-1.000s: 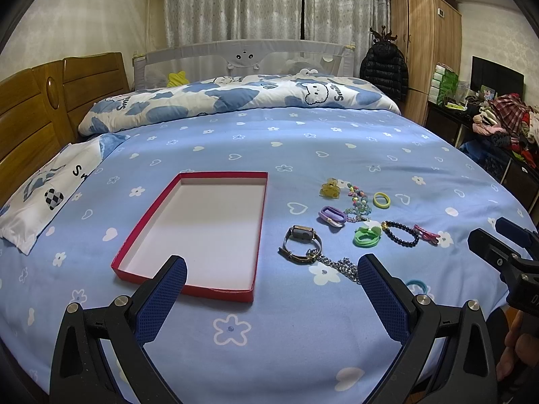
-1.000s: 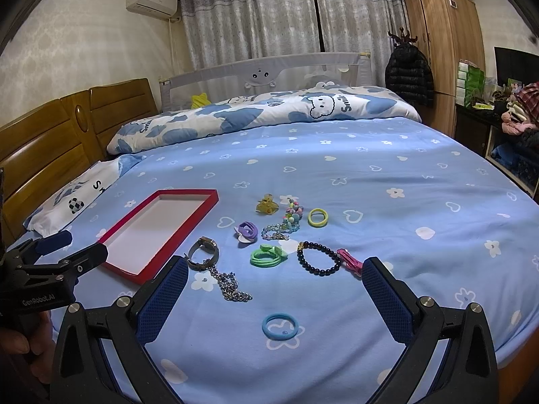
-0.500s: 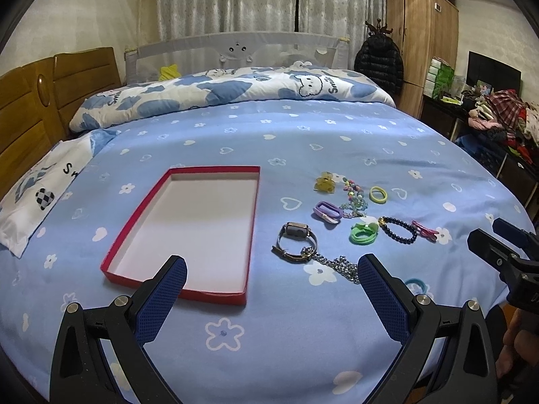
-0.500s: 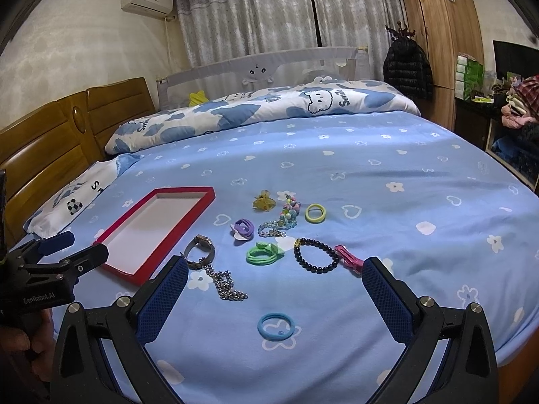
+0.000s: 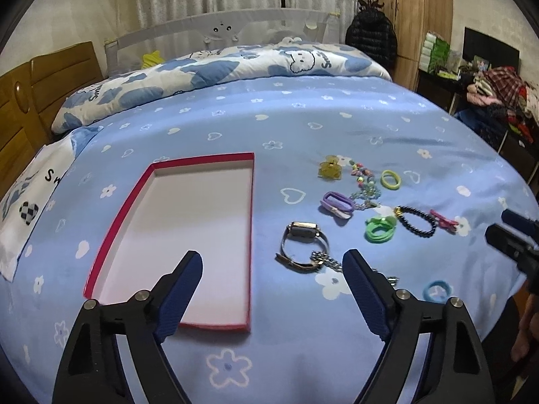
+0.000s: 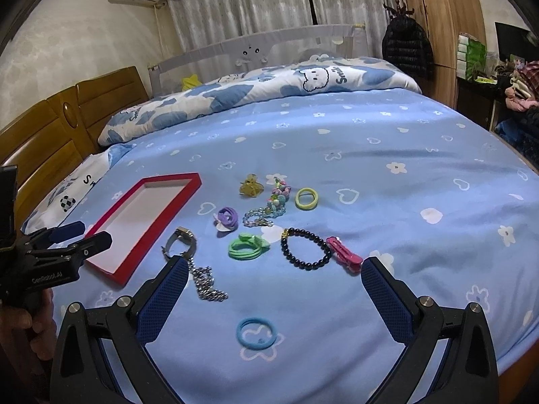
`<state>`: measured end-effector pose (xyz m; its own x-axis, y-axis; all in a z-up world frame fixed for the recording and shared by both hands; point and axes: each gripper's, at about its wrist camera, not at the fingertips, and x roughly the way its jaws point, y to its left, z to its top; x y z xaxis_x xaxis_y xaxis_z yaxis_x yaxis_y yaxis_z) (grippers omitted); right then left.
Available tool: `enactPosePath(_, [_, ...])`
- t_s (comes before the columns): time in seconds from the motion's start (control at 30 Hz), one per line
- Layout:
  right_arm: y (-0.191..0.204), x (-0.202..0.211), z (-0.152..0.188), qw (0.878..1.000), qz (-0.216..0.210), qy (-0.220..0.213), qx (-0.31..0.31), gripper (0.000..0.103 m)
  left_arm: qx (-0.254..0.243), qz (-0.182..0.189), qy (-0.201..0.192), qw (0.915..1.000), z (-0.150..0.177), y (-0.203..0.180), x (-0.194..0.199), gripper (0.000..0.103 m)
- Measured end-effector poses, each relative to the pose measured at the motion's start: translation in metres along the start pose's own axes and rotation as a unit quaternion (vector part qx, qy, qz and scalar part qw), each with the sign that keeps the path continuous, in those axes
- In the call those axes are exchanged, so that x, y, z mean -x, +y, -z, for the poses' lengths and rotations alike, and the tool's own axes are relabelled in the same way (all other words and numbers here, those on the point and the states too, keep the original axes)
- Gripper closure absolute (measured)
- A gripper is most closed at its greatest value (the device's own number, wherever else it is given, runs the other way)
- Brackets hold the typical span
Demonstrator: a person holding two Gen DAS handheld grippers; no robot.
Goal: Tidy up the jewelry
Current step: 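Move left tool toward the gold watch while right tool grasps the pink hair clip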
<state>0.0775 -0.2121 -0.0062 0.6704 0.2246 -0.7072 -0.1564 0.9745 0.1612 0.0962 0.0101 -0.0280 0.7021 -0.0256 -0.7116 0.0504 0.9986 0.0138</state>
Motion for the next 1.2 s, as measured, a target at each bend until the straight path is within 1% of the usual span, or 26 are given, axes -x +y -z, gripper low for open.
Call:
enactPosePath(0.13, [-0.010, -0.018, -0.007, 1.000, 0.006, 0.021, 0.003, 0.008, -0.015, -0.004, 0.012, 0.9998, -0.010, 0.000, -0.020, 0.022])
enactPosePath(0.27, [-0.025, -0.040, -0.013, 0.999, 0.015, 0.050, 0.004, 0.021, -0.031, 0.000, 0.028, 0.9991, -0.020, 0.001, -0.039, 0.026])
enactPosePath(0.3, [-0.030, -0.046, -0.014, 0.998, 0.016, 0.058, 0.002, 0.023, -0.035, 0.001, 0.032, 0.9989, -0.023, 0.001, -0.044, 0.028])
enactPosePath(0.37, [-0.038, -0.056, -0.015, 0.997, 0.017, 0.074, -0.002, 0.031, -0.049, 0.005, 0.044, 0.9978, -0.029, 0.001, -0.057, 0.029])
enactPosePath(0.43, [-0.047, -0.066, -0.014, 0.996, 0.020, 0.088, -0.003, 0.037, -0.062, 0.008, 0.055, 0.9965, -0.034, 0.000, -0.069, 0.034])
enactPosePath(0.47, [-0.051, -0.070, -0.014, 0.995, 0.019, 0.094, -0.005, 0.040, -0.069, 0.010, 0.062, 0.9957, -0.037, 0.000, -0.076, 0.035])
enactPosePath(0.53, [-0.057, -0.077, -0.013, 0.994, 0.020, 0.106, -0.006, 0.042, -0.078, 0.012, 0.072, 0.9943, -0.041, 0.000, -0.088, 0.037])
enactPosePath(0.67, [-0.064, -0.091, -0.011, 0.992, 0.023, 0.127, -0.001, 0.049, -0.095, 0.010, 0.094, 0.9909, -0.045, -0.003, -0.108, 0.040])
enactPosePath(0.73, [-0.066, -0.097, -0.011, 0.990, 0.024, 0.137, 0.000, 0.054, -0.100, 0.010, 0.105, 0.9893, -0.047, -0.005, -0.119, 0.045])
enactPosePath(0.77, [-0.067, -0.099, -0.011, 0.990, 0.025, 0.142, 0.001, 0.056, -0.102, 0.011, 0.111, 0.9885, -0.047, -0.006, -0.123, 0.046])
enactPosePath(0.9, [-0.071, -0.107, -0.011, 0.988, 0.025, 0.152, 0.003, 0.059, -0.115, 0.001, 0.116, 0.9866, -0.053, -0.008, -0.135, 0.047])
enactPosePath(0.93, [-0.072, -0.109, -0.010, 0.988, 0.026, 0.155, 0.004, 0.061, -0.116, 0.000, 0.117, 0.9862, -0.055, -0.009, -0.137, 0.047])
enactPosePath(1.0, [-0.074, -0.113, -0.009, 0.986, 0.025, 0.162, 0.003, 0.070, -0.119, 0.001, 0.118, 0.9858, -0.055, -0.011, -0.139, 0.047])
enactPosePath(1.03, [-0.075, -0.114, -0.008, 0.986, 0.024, 0.164, 0.002, 0.077, -0.124, 0.001, 0.119, 0.9852, -0.055, -0.012, -0.140, 0.047])
enactPosePath(1.07, [-0.075, -0.115, -0.008, 0.986, 0.022, 0.166, 0.000, 0.081, -0.131, 0.000, 0.119, 0.9842, -0.056, -0.014, -0.141, 0.047])
enactPosePath(1.13, [-0.075, -0.116, -0.007, 0.986, 0.020, 0.166, -0.003, 0.083, -0.144, -0.003, 0.118, 0.9825, -0.058, -0.017, -0.143, 0.047])
enactPosePath(1.2, [-0.074, -0.116, -0.006, 0.986, 0.018, 0.165, -0.007, 0.083, -0.163, -0.005, 0.115, 0.9799, -0.059, -0.021, -0.142, 0.047])
